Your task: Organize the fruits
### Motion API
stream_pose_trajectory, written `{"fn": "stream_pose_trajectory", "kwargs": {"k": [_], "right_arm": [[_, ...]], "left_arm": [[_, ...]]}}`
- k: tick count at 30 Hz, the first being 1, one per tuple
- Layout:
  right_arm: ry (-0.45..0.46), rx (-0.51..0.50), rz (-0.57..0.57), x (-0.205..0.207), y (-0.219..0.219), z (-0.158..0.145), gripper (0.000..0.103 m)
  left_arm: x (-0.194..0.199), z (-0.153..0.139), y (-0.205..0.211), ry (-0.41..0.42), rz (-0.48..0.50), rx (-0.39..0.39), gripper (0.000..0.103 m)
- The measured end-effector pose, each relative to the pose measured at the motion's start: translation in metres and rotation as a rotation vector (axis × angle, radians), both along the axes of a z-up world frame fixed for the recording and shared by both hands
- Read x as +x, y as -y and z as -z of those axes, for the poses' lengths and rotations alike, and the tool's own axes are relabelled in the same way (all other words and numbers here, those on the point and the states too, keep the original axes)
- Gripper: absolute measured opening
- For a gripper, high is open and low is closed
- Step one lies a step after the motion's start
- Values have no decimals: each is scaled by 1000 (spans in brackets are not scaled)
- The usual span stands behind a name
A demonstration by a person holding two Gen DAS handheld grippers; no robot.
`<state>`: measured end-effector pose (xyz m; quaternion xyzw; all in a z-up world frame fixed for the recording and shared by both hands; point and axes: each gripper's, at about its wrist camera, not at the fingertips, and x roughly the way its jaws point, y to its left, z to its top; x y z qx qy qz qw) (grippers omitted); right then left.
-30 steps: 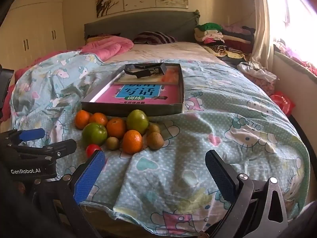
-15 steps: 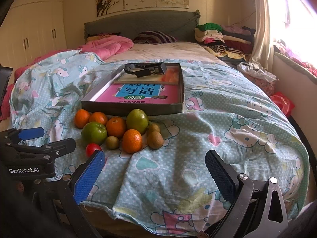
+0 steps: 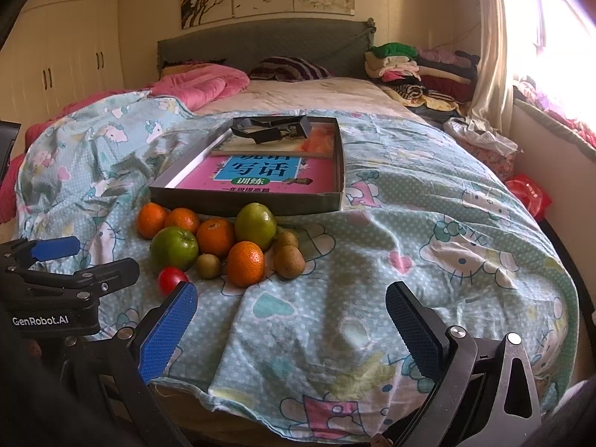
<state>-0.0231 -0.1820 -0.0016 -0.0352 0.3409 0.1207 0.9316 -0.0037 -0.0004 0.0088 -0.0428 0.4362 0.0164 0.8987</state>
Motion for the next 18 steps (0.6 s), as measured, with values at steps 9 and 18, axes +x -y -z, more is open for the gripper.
{"fn": "stream_pose_trajectory", "kwargs": {"k": [9,18], "right_arm": [[-3,-2,1,1,0,0,101],[-13,-6,3,4,1,3,101]], "left_arm": [[0,0,2,0,3,0,102],[1,5,7,-15,25,-4,102]]}}
